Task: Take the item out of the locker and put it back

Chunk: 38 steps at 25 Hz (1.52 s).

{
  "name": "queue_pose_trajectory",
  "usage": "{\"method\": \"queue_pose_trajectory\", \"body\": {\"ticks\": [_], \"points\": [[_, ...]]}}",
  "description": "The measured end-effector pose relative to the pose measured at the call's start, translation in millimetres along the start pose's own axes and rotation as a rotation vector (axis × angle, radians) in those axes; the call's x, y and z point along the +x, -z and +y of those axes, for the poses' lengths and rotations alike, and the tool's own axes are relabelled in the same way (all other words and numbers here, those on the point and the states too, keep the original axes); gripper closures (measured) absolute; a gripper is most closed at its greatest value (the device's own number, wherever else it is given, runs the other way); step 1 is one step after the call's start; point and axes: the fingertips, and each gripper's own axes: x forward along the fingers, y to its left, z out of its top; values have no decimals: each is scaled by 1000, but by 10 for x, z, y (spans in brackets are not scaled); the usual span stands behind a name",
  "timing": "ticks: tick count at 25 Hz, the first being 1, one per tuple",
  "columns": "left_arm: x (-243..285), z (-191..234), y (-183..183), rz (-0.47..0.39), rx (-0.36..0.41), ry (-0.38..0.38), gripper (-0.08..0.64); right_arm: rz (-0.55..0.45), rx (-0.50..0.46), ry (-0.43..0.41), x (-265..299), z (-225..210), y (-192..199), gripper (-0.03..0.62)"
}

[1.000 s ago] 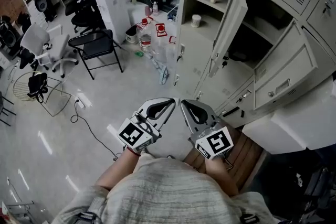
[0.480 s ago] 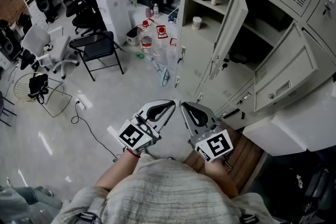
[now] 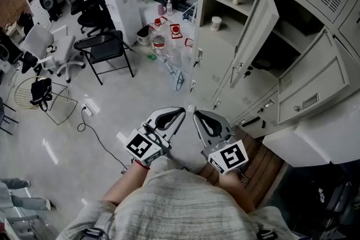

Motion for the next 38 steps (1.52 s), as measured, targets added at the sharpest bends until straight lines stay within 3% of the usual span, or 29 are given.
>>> {"method": "queue_pose_trajectory", "body": {"ticks": [20,29,34,38], "points": [[592,1938,-96,-63,-23,119,551,34,11,151,1732,-935,210,566],[803,2339,-26,-77,-60,168,551,49,8,239,2029,-1232,296,566],[1086,2501,133,-40,-72,193,551,55,5,266,2118,-1553,348,566],[1406,2639,89,-59,-68,200,551,62,7,283,2198,-1895,426,566]]}}
